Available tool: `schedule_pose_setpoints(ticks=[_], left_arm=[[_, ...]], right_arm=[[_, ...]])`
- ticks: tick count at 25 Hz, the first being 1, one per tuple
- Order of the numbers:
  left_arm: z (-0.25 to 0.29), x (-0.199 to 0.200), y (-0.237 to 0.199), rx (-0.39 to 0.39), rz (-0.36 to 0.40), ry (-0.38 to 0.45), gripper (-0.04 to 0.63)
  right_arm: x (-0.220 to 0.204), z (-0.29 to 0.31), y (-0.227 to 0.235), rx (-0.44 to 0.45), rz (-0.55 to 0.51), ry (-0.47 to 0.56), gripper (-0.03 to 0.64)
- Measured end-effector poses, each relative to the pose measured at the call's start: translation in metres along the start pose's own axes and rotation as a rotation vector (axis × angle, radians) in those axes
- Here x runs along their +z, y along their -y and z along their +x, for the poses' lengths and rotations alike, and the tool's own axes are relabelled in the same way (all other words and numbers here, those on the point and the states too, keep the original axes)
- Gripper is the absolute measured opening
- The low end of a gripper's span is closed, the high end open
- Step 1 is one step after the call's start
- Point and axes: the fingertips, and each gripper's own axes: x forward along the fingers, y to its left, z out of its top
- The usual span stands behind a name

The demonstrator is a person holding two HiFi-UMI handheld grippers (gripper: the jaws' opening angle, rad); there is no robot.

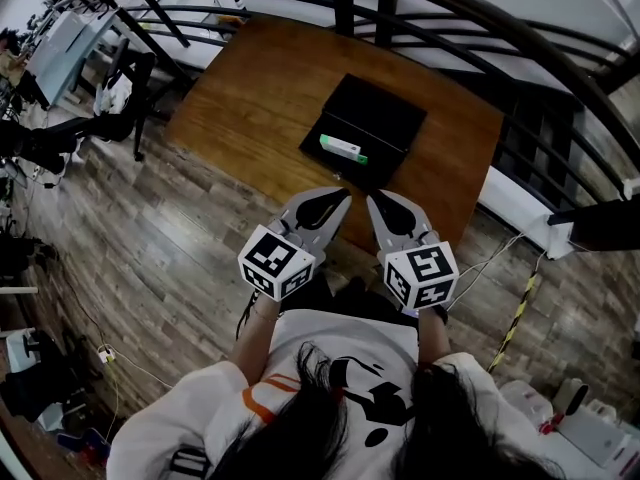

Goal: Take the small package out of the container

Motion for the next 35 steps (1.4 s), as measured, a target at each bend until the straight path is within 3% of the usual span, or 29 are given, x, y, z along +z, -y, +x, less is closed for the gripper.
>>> schedule_pose_setpoints(ticks=[12, 23, 29, 35], left_arm=[[0.015, 0.009, -0.065, -0.098, 0.001, -0.024, 0.015], [0.016, 0.013, -0.132, -0.179, -0.039, -0.044, 0.034], [0.014, 0.011, -0.151, -0.249, -0.046, -0.064, 0.043], [0.011, 0.013, -0.166, -0.32, -0.05, -0.073, 0.044]], right_arm=[[0.006, 0.06, 0.009, -0.067, 0.019, -0.03, 0.087], [-0.01, 0.114, 0.021, -0.165, -0.011, -0.163, 0.142], [-0.021, 0.138, 0.03, -0.184, -0.042, -0.23, 0.169], [-0.032, 0.163, 0.038, -0.146, -0.119, -0.343, 0.194]])
